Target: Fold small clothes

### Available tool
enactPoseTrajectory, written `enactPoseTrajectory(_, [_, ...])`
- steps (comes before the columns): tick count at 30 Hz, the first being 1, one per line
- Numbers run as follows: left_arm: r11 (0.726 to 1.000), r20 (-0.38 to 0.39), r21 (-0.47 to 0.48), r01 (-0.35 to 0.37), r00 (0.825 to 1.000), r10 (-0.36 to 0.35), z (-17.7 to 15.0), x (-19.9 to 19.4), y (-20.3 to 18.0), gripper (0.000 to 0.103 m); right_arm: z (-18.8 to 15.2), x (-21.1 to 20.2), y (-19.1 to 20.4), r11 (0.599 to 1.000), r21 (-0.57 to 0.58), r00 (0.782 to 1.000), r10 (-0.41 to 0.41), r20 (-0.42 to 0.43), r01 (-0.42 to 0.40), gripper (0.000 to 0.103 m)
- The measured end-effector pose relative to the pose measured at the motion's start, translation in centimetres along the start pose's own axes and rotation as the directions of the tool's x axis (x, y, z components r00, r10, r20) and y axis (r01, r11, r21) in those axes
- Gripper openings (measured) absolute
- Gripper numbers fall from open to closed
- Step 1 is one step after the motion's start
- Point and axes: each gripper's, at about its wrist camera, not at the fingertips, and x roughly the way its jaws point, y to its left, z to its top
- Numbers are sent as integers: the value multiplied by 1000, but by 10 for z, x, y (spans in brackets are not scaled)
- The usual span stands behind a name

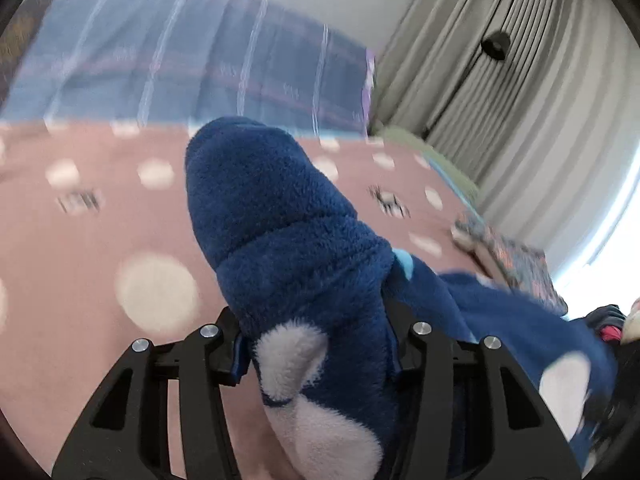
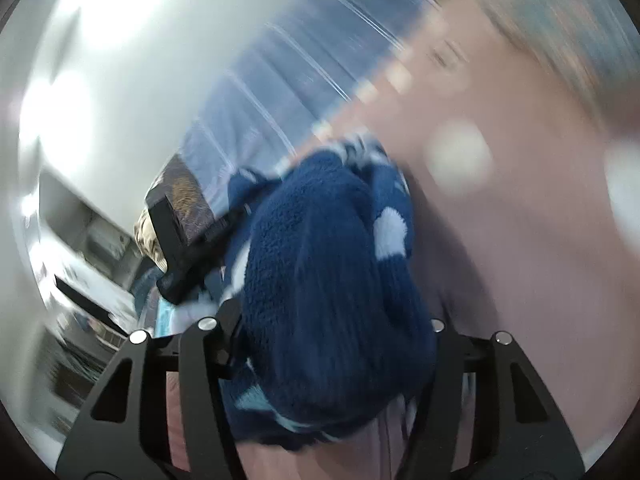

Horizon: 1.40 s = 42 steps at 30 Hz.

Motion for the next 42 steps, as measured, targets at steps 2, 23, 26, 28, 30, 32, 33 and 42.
enactPoseTrajectory(2, [999, 83, -18, -44, 995, 45, 34, -24, 14, 51, 33, 15, 23, 994, -111, 999, 16, 49, -10, 57])
enactPoseTrajectory(23, [713, 4, -136, -687, 720, 694, 93, 56, 255, 59, 154, 444, 62, 952, -281, 955, -193, -226, 126, 85])
enactPoseTrajectory(26, [772, -4, -282, -570, 805, 593, 90, 33, 282, 65, 149, 444, 43, 976, -206, 970, -108, -217, 63, 85])
enactPoseTrajectory(28, [761, -16, -249, -599, 788, 615, 91, 33, 275, 66, 149, 440, 46, 967, -230, 965, -157, -212, 107, 85])
enactPoseTrajectory(30, [752, 6, -219, -621, 770, 638, 89, 26, 259, 66, 145, 426, 55, 949, -278, 968, -199, -153, 151, 85])
enactPoseTrajectory(32, [762, 33, -212, -612, 775, 632, 78, 11, 249, 66, 139, 407, 65, 928, -327, 970, -222, -98, 179, 85])
enactPoseTrajectory(33, [779, 51, -202, -594, 788, 614, 74, -2, 244, 67, 136, 392, 69, 919, -351, 973, -218, -75, 179, 85])
enactPoseTrajectory(42, [815, 200, -49, -578, 794, 575, -8, -107, 131, 95, 44, 204, 93, 771, -596, 974, -183, 130, 224, 98])
